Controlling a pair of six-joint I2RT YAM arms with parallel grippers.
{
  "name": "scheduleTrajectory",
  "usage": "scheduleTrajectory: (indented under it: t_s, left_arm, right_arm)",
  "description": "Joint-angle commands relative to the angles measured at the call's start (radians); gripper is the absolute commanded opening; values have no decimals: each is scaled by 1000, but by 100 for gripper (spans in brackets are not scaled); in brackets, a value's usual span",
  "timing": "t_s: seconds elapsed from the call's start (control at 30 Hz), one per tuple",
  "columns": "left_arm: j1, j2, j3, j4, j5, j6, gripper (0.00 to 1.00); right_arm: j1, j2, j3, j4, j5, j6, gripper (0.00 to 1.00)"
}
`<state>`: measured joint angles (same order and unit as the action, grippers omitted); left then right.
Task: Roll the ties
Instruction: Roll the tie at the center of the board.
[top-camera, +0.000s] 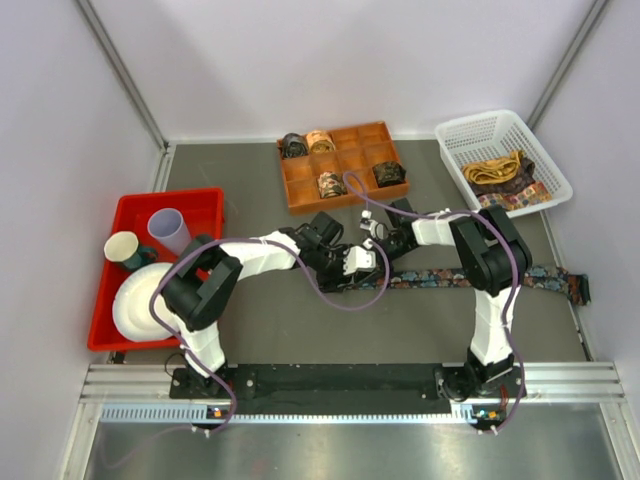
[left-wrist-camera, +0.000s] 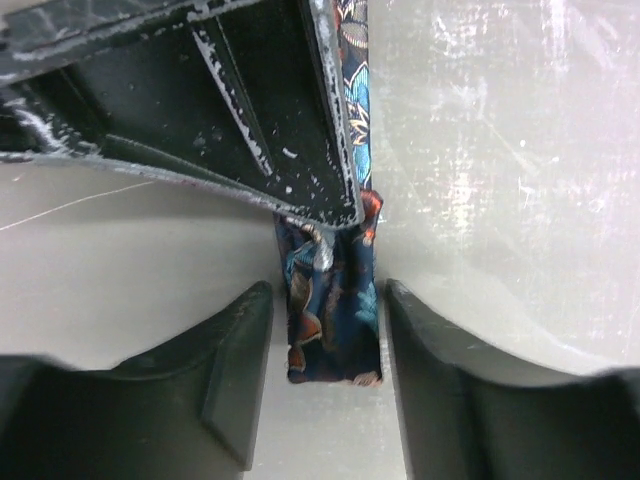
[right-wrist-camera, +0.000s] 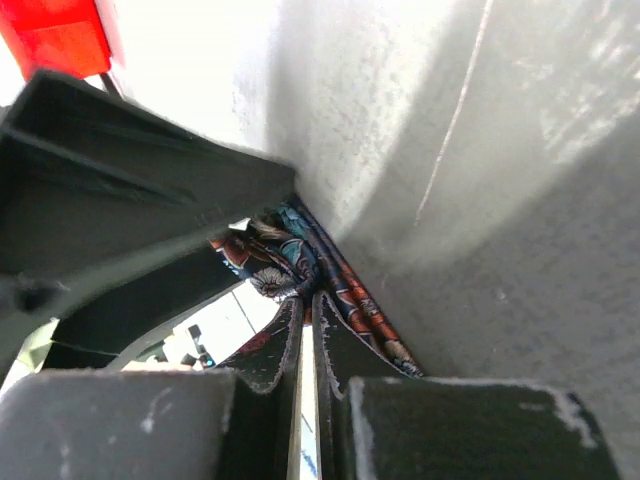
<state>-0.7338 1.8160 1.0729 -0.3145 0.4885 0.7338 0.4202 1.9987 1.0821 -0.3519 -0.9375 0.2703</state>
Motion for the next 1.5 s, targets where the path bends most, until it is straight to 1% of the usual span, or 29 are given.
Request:
scheduleTrajectory:
  t_s: [0.0,0.1,0.23,0.5,0.57,0.63,0.67,0.8,0.93,1.13,1.33,1.47]
  left_arm:
    - [25,-43,2,-58,-24,-2,61]
    - [46,-76,-25,-38,-10,-8,62]
    - [48,-110,-62,8,19,-8,61]
    - [50,-109,-59,48,99,10,59]
    - [48,-104,-54,51,102,13,56]
    - [48,-95,-41,39,99,19,49]
    - [48,-93,-36,22,98,24,43]
    - [48,-101,-16,-5,104,38,35]
    - [39,-101,10,-17,130,30,33]
    - [-2,-61,58,15,136,-46,33]
    - [-32,32,117,25,78,-111,32]
    - [-33,66,121,9,53,-100,32]
  right_arm:
    - [-6,25,15,16,46,-6,0]
    - [-6,31,7,18,57,-6,0]
    - [-8,41,7,13,71,-8,0]
    - [-6,61,16,-2,80,-3,0]
    - [-6,63,21,-4,80,0,0]
    - [-6,64,19,-2,85,3,0]
    - [-6,64,19,-1,88,4,0]
    - [-6,74,18,-1,94,9,0]
    - [-8,77,19,-1,100,14,0]
    - [-8,80,19,-4,101,15,0]
    - [-8,75,16,5,86,26,0]
    - [-9,71,15,8,82,26,0]
